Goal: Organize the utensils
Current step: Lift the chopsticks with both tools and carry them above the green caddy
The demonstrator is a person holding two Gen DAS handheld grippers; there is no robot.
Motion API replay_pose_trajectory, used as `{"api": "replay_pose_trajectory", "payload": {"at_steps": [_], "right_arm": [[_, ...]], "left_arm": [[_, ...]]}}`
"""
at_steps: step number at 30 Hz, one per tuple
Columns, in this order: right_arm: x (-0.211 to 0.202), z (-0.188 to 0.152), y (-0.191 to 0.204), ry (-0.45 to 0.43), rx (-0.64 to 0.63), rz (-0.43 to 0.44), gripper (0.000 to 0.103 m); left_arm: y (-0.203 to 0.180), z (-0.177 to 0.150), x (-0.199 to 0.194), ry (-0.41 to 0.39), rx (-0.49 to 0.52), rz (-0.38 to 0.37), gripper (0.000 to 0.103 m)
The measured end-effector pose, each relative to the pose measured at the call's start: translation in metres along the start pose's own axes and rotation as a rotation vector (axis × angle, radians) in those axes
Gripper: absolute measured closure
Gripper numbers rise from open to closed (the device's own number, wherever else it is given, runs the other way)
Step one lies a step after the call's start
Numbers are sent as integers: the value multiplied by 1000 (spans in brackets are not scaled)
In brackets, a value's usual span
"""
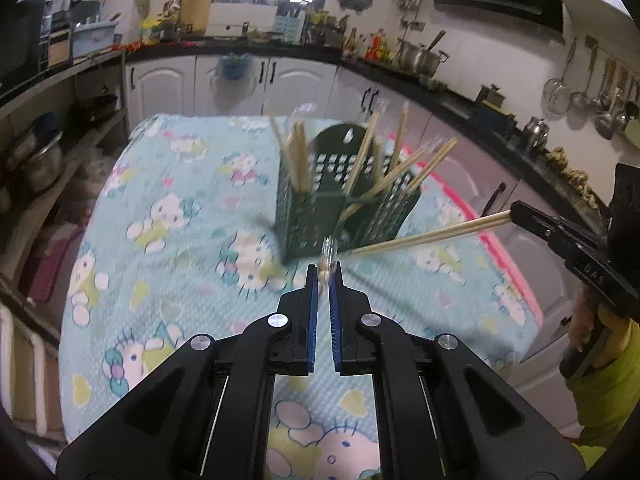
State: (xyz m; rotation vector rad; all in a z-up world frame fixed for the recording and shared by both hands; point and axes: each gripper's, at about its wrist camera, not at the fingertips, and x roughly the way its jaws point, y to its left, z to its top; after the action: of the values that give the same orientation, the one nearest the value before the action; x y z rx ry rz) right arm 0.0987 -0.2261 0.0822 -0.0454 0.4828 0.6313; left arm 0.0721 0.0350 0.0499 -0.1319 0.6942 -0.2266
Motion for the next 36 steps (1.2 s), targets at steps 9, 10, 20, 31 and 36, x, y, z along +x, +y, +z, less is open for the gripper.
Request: {"api": "replay_pose_trajectory", "payload": {"at_steps": [9,10,20,31,36], "right_arm": [[-20,28,6,-66,-10,7,98],[-23,30,6,-76,-9,8,98],[-49,62,5,-169,-31,-11,98],[-70,116,-1,-277,-57,-49,99],[-78,141,-10,-337,-58,-74,99]], "left_arm": [[-20,33,-21,-96,35,-40,100],[-22,36,-24,-107,37,-44,100],[-36,86,-48,-236,74,-50,100],[-33,120,-53,-292,72,-20,100],[-28,134,-54,-320,53,-11,100]]}}
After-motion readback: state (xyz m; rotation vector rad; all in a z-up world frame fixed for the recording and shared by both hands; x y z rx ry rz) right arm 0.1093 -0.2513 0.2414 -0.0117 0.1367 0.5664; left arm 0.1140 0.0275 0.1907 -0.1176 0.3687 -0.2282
